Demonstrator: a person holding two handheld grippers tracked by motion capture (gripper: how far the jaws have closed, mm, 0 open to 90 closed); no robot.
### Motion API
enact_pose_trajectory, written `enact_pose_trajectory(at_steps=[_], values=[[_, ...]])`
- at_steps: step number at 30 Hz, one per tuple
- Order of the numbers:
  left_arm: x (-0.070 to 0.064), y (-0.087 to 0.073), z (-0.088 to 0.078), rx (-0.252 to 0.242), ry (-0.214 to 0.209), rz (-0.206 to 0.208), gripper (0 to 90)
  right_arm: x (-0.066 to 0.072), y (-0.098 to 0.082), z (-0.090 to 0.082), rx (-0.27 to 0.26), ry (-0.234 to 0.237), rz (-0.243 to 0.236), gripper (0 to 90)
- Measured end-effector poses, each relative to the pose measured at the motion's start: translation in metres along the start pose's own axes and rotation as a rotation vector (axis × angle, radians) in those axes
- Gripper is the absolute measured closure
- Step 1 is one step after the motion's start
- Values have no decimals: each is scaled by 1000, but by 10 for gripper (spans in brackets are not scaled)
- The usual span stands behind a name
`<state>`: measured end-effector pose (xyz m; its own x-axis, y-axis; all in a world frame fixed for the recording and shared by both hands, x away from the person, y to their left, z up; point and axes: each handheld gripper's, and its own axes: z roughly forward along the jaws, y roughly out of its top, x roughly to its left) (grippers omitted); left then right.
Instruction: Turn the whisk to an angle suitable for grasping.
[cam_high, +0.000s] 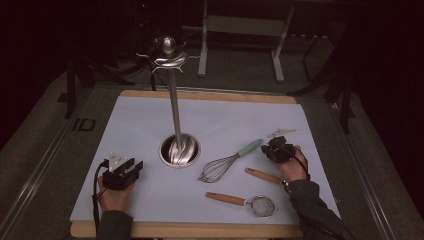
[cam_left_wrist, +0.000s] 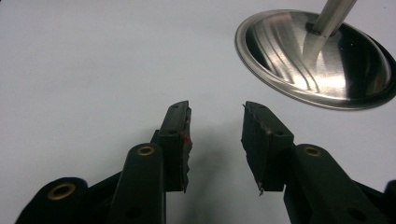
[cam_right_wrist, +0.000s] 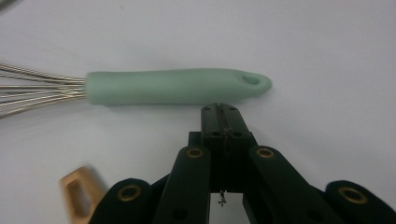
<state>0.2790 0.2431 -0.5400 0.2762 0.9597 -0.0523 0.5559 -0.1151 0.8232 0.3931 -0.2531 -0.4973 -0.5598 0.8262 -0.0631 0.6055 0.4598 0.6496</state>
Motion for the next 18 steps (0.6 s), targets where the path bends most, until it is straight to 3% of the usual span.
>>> enact_pose_trajectory(at_steps=[6, 12, 18], values=[[-1, 0, 0, 3, 0, 8, 620, 3, 6, 24, 61, 27, -3, 900], [0, 0, 1, 4, -3, 1, 620, 4, 16, 37, 72, 39, -13, 899], [-1, 0, 1, 7, 2, 8, 617, 1, 30, 54, 74, 83, 18, 895]])
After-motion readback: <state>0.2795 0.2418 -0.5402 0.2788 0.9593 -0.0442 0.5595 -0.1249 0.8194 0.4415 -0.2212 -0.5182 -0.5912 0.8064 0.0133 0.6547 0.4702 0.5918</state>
